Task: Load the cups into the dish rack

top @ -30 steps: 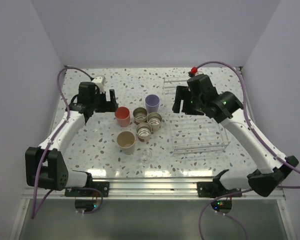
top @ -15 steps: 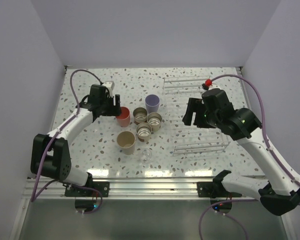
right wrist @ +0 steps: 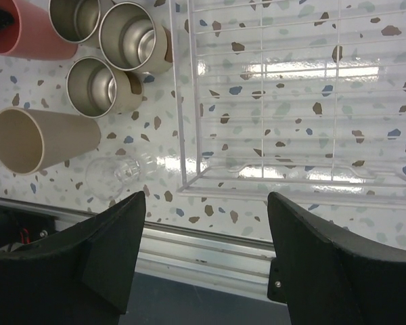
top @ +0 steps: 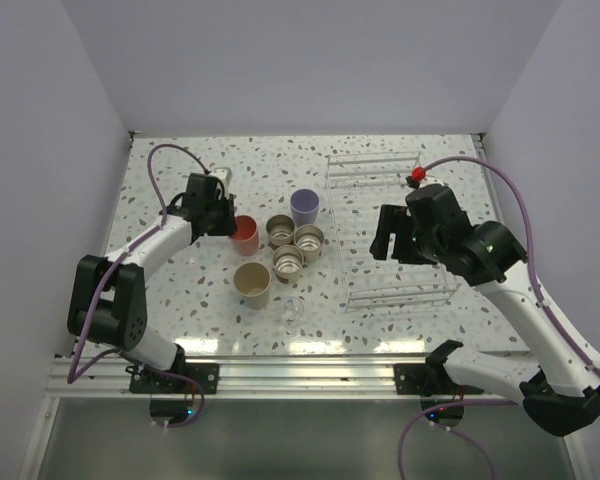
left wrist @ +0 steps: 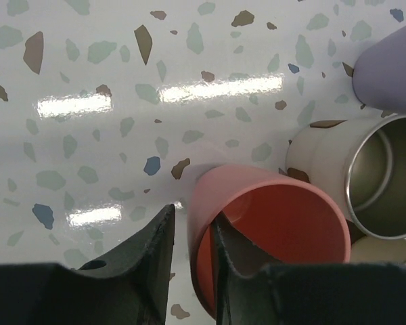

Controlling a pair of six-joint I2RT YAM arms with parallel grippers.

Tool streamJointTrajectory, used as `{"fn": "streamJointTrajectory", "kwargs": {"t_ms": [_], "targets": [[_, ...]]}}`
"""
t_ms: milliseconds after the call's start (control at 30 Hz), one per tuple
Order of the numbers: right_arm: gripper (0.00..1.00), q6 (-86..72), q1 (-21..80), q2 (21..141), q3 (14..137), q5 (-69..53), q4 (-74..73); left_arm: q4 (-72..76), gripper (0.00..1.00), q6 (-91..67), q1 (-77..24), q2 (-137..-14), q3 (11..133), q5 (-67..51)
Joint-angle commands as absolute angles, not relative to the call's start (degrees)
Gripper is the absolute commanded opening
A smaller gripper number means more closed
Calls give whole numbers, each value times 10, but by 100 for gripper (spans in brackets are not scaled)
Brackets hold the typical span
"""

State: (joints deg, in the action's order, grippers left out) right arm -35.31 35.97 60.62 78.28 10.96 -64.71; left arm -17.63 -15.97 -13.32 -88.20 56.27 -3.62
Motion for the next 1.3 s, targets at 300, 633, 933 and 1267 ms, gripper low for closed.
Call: {"fn": "streamJointTrajectory", "kwargs": {"t_ms": [300,633,933,1267], "targets": [[96,-330,359,599,773,101,-635,-160,0,-156,-138,-890,570,-11],[98,-333,359,613,788,54,-592,-213,0,-142,-136,-818,647,49],[98,-345,359,684,866,-24,-575,-247,0,-150,-136,-766,736,44],[98,-448,359,699,867,-221,-307,-157,0,-249,-92,-673,716,-167]]}}
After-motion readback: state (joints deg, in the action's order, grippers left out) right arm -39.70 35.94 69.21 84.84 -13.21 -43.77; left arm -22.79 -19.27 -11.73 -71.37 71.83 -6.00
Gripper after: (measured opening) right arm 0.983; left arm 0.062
